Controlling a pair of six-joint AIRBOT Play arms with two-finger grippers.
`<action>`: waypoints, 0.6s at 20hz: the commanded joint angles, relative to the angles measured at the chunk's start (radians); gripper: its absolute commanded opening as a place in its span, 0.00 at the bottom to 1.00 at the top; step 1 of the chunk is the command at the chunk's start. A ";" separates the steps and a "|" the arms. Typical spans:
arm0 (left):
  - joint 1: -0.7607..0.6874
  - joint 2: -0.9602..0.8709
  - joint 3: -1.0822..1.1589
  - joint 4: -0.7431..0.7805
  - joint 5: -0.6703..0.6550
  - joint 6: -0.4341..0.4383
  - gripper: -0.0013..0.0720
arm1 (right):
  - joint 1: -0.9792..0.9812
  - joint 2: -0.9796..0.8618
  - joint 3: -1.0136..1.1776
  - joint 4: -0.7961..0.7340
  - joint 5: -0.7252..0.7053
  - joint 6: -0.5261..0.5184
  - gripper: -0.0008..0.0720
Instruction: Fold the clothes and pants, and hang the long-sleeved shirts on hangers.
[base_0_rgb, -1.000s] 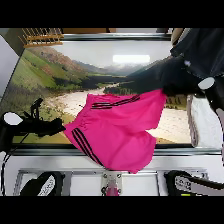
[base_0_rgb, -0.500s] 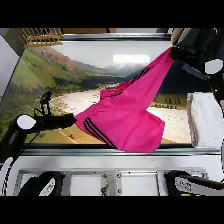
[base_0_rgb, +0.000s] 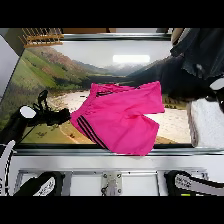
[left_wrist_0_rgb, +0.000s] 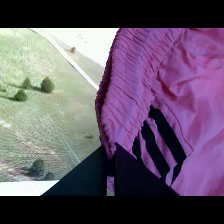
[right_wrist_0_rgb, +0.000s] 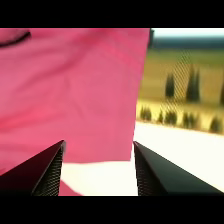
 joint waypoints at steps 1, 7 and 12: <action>0.015 -0.010 0.003 0.004 0.000 0.000 0.03 | -0.035 0.000 -0.229 -0.009 0.094 0.037 0.64; 0.015 -0.010 0.003 0.004 0.005 0.000 0.03 | 0.098 -0.016 -0.370 0.011 0.034 0.036 0.64; 0.015 -0.010 0.003 0.005 0.002 0.036 0.03 | 0.215 -0.032 -0.369 0.011 0.006 0.036 0.54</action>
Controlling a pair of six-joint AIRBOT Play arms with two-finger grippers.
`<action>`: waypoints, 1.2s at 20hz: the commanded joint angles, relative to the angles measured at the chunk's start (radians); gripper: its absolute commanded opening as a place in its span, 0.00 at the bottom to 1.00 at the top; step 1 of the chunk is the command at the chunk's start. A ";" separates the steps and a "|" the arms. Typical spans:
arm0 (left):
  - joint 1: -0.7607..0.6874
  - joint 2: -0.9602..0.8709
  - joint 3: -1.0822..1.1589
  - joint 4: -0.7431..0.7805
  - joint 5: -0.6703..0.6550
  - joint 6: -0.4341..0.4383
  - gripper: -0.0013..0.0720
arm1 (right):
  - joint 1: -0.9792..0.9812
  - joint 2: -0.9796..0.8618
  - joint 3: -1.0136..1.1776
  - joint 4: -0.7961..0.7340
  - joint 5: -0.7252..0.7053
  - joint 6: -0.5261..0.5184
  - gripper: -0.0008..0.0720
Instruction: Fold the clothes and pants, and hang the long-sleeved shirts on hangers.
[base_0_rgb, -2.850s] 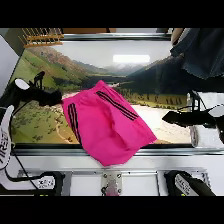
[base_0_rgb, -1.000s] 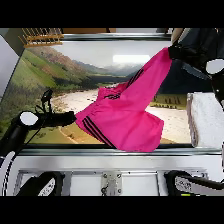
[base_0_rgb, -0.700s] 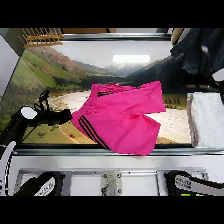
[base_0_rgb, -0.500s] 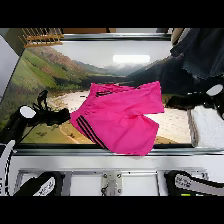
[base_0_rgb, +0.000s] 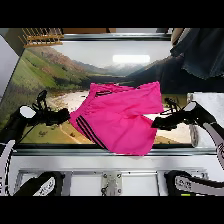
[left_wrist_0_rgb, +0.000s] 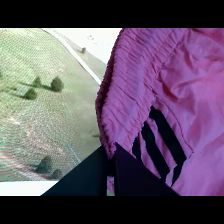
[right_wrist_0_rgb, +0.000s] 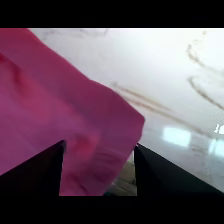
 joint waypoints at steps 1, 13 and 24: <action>0.001 0.000 0.000 0.001 -0.007 0.037 0.03 | 0.070 -0.008 -0.001 -0.004 -0.047 0.002 0.24; -0.374 0.217 -0.272 0.018 0.165 -0.104 0.03 | 0.066 -0.011 0.459 0.003 -0.430 0.141 0.88; -0.399 0.220 -0.272 0.019 0.183 -0.104 0.03 | -0.156 0.322 -0.026 -0.251 0.034 0.488 0.70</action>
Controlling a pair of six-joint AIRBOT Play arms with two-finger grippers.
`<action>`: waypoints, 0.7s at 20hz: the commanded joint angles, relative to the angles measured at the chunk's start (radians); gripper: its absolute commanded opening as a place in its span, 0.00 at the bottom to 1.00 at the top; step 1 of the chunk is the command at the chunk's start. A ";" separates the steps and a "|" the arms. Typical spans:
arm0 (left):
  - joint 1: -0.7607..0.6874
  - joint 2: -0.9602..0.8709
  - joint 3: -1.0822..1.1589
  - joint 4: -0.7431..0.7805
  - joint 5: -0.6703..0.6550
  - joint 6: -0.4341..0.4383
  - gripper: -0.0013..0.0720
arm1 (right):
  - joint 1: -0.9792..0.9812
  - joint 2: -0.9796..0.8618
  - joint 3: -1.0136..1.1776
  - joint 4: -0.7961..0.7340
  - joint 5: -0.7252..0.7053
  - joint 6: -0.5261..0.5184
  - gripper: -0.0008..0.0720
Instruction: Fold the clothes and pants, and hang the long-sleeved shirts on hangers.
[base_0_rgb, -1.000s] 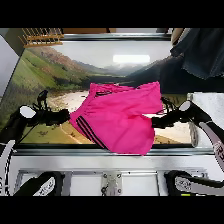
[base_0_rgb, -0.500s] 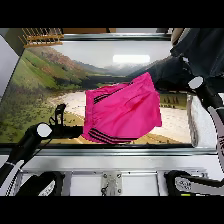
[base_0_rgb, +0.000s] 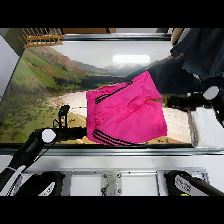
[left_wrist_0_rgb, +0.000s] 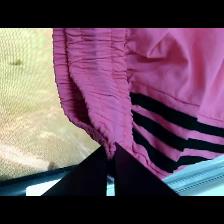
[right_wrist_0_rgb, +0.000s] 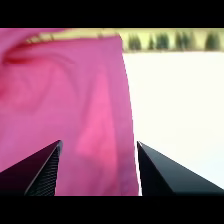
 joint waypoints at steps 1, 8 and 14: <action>-0.003 0.001 -0.001 0.000 0.006 -0.002 0.03 | -0.098 0.131 -0.251 -0.035 0.051 0.235 0.71; -0.003 0.001 -0.001 0.000 0.005 -0.002 0.03 | -0.177 0.150 -0.520 0.387 -0.175 0.180 0.89; -0.003 0.001 -0.001 0.000 -0.004 -0.002 0.03 | -0.177 0.082 -0.541 0.459 -0.258 0.096 0.90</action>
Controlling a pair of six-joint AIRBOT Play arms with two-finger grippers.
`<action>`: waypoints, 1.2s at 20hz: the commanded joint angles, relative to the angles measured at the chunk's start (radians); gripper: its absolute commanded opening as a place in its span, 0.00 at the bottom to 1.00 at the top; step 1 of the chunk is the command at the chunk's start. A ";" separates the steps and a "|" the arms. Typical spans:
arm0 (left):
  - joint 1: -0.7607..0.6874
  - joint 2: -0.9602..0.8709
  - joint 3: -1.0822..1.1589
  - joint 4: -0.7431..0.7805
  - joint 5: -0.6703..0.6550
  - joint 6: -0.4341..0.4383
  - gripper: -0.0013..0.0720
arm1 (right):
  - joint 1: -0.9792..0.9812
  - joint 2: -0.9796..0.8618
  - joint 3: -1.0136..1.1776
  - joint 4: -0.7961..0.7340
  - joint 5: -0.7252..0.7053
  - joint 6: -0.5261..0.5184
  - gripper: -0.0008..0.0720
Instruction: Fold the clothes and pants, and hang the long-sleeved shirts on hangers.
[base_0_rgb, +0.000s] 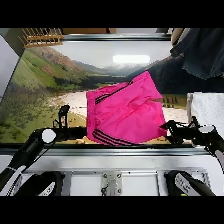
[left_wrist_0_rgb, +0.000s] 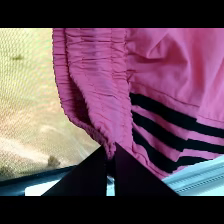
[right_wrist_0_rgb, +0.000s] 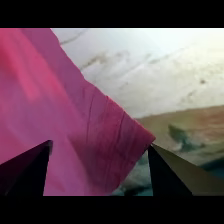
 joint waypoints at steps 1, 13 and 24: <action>-0.001 0.001 0.000 0.000 -0.009 0.002 0.03 | -0.002 -0.028 -0.017 0.047 -0.065 -0.071 0.89; 0.240 0.275 0.576 -0.004 -0.157 -0.034 0.03 | -0.004 0.238 0.718 -0.019 0.193 -0.317 0.02; 0.197 0.555 0.868 -0.002 -0.197 -0.303 0.03 | -0.004 0.458 1.115 0.038 0.195 -0.313 0.02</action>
